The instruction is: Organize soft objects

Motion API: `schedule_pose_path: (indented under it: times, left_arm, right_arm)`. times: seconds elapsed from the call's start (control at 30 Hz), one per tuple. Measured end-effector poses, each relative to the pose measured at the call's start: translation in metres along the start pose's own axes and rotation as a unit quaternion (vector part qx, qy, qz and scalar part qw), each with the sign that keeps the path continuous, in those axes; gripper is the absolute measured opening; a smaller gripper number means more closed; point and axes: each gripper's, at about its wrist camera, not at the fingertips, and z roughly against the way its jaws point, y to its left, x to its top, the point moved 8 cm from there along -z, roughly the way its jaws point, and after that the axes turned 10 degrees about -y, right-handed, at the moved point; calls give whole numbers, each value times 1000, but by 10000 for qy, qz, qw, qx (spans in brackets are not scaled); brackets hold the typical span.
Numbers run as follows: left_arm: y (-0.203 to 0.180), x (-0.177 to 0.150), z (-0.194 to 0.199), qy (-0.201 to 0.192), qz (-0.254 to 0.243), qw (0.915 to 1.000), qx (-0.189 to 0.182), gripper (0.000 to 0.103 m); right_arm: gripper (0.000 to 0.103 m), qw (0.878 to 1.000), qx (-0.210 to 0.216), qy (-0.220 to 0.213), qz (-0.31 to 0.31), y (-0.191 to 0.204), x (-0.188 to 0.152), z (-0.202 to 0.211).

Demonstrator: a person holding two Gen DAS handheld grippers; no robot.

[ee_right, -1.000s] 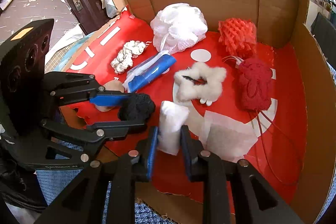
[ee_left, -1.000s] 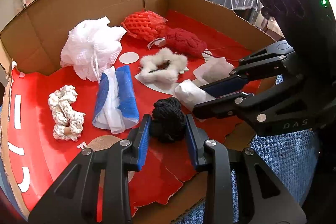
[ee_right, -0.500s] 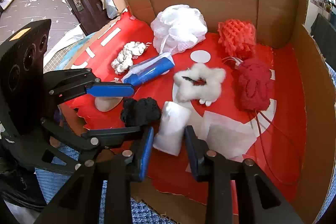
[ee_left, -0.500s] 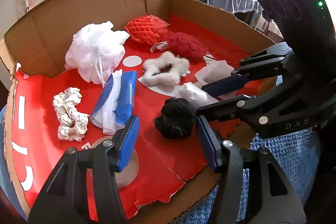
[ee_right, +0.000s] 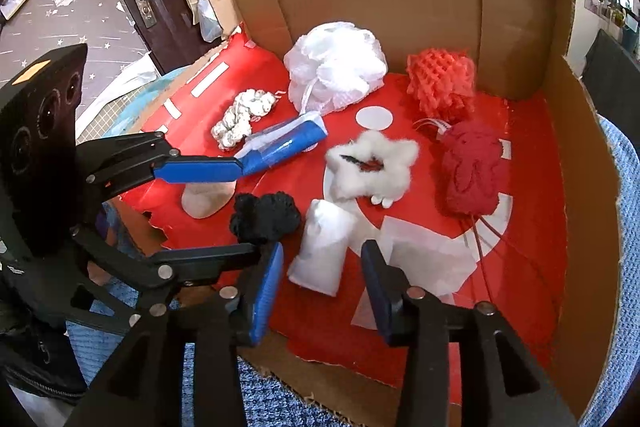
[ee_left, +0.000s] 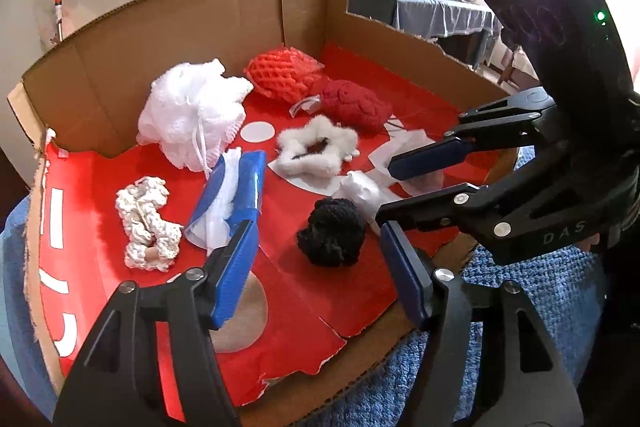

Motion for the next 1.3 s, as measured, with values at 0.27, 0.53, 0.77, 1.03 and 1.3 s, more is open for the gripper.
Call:
schedule_pose_path:
  times: [0.27,0.53,0.77,1.03,1.3]
  left_arm:
    - [1,8,27,-309,181,9992,188,72]
    - [1,16,56,-720,470,9954,434,83]
    - [6,19,75,-1103,754,9871,877,89]
    - [21,17,75,-1458,772,9717,1692,94]
    - [46,8,63,-1491,1000,9585,2213,94]
  right_arm:
    - [62,9995,-110,-280,-63,1,10,19]
    - [80,9978,-237,-615,-75,10,18,43]
    - [93,9927,-686,-989,13,12,23,57]
    - [103,9735,-1565,-1666,5,-1,23,65]
    - [103,9538,-2154,-2093,78,-15,28,69]
